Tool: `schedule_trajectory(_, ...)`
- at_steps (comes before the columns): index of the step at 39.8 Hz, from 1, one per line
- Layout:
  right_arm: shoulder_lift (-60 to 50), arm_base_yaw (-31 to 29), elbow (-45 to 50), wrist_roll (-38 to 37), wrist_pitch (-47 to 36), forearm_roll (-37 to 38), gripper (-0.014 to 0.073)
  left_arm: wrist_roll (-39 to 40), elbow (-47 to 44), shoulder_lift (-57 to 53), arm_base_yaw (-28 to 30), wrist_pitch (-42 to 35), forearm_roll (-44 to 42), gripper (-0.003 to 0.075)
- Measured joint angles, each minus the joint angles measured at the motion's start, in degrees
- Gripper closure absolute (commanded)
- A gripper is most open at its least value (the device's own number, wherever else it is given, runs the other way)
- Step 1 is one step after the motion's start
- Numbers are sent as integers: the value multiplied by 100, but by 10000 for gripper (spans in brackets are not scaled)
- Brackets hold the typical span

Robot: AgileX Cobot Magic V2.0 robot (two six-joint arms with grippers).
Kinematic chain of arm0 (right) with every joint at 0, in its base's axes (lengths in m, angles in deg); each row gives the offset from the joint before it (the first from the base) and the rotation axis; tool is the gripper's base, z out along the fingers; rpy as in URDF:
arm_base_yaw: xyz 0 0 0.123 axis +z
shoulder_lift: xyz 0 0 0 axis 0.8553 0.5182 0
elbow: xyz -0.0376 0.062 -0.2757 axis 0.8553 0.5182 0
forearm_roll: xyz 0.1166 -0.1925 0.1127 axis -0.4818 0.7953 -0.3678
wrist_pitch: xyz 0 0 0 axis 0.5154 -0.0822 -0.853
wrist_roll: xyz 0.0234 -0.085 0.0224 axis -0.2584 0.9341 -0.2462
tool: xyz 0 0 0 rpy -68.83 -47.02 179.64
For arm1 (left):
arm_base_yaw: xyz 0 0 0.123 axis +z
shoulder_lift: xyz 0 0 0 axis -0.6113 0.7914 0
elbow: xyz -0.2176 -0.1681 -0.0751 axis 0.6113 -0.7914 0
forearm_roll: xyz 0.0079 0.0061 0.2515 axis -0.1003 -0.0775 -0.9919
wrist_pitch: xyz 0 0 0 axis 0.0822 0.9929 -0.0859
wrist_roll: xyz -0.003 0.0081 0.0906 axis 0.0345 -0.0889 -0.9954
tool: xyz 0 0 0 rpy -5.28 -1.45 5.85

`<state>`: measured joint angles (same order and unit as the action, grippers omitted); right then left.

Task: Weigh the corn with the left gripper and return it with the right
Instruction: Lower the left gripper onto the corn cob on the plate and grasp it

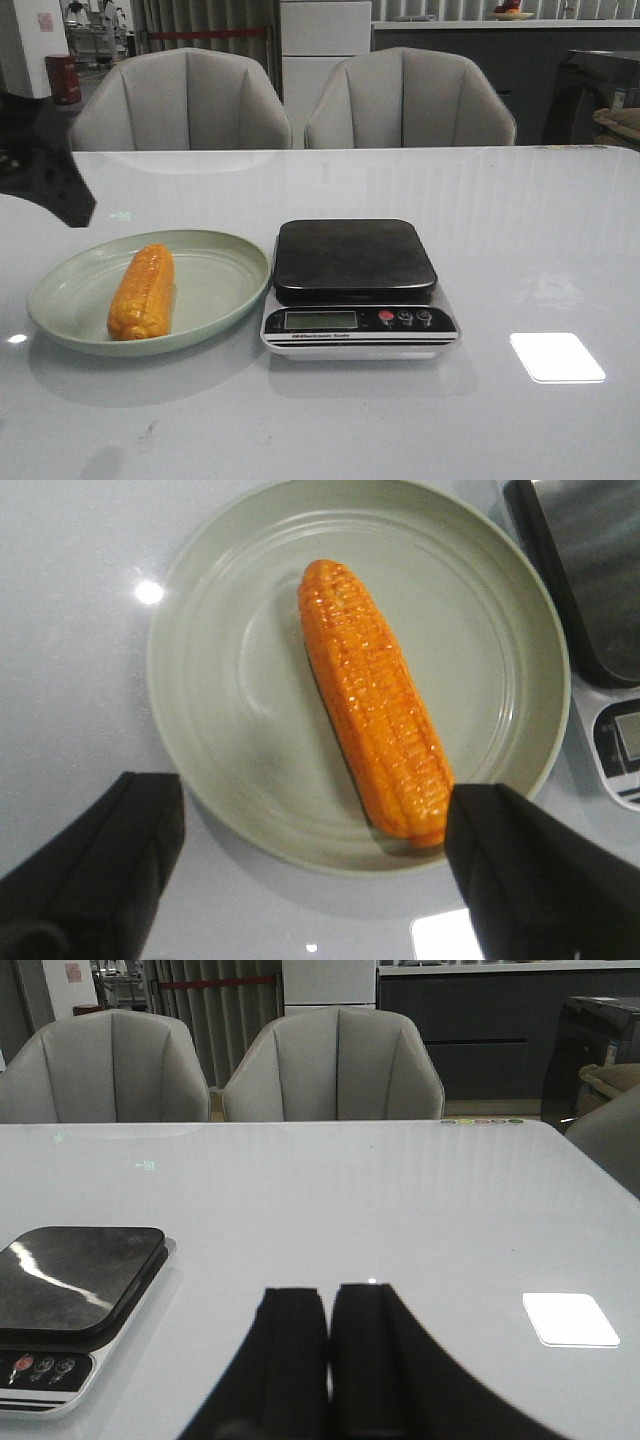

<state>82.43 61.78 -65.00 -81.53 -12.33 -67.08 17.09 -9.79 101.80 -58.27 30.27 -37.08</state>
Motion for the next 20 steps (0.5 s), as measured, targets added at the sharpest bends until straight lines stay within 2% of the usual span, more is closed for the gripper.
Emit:
schedule_trajectory(10,0,0,0,0,0,0,419,0,771,1275,-186,175,386,136)
schedule_trajectory(20,0,0,0,0,0,0,419,0,1205,1974,-209,321,612,144)
